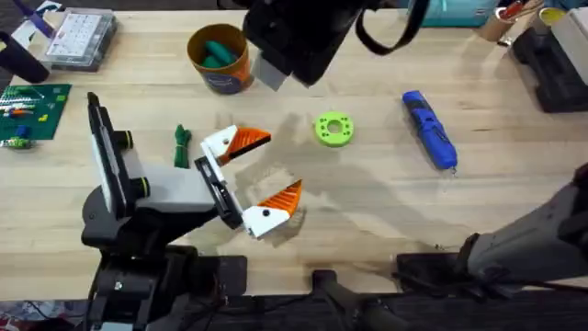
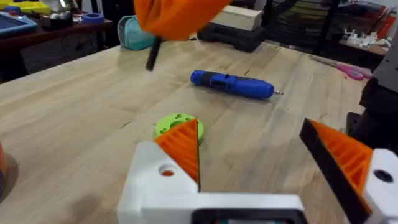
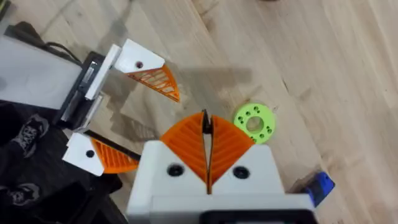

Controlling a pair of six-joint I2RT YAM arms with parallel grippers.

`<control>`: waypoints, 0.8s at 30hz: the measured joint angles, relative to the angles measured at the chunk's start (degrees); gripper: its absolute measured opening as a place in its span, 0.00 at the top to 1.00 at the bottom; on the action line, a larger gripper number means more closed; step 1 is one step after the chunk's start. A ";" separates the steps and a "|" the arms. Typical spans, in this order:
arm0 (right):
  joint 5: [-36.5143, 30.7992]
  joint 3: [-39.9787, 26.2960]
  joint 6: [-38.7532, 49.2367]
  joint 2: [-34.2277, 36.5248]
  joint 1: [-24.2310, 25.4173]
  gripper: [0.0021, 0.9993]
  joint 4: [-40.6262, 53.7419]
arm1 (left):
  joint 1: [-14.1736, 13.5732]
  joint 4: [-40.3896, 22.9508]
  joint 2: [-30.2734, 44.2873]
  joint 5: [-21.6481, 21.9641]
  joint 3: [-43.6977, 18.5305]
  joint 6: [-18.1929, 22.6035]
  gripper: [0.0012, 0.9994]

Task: Pick up the gripper from the table and insert it into the empty holder that is missing its gripper. Then pick up a screw, insert it into the mounting hole, and use the screwdriver to tighten it. Finally, clean up the table by picking up the vegetable and placing it into the bucket.

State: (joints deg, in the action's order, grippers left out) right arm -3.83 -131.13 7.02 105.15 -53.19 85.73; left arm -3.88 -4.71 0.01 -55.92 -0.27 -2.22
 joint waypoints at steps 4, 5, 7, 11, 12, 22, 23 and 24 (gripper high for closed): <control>0.01 0.00 0.54 0.89 -0.27 1.00 -0.01 | 0.00 0.00 0.00 0.00 0.00 0.00 0.01; -0.01 0.00 0.60 1.14 -0.32 1.00 -0.03 | 0.00 0.00 0.00 0.00 0.00 0.00 0.01; 0.02 0.00 0.76 1.60 -0.43 1.00 -0.24 | 0.00 0.00 0.00 0.00 0.00 0.00 0.01; 1.66 0.01 2.17 2.43 -0.49 1.00 -1.40 | 0.00 0.00 0.00 0.00 0.00 0.00 0.01; 2.26 0.04 2.52 2.51 -0.52 1.00 -1.92 | 0.00 0.00 0.00 0.00 0.00 0.00 0.01; 4.35 0.38 5.14 3.47 -2.58 1.00 -5.32 | 0.00 0.00 0.00 0.00 0.00 0.00 0.01; 4.37 0.39 5.32 3.84 -2.76 1.00 -5.40 | 0.00 0.00 0.00 0.00 0.00 0.00 0.01; 4.40 0.40 5.45 4.23 -2.93 1.00 -5.43 | 0.00 0.00 0.00 0.00 0.00 0.00 0.01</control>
State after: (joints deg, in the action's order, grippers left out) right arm 0.57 -130.73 12.47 109.38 -56.12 80.30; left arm -3.88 -4.71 0.01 -55.92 -0.27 -2.22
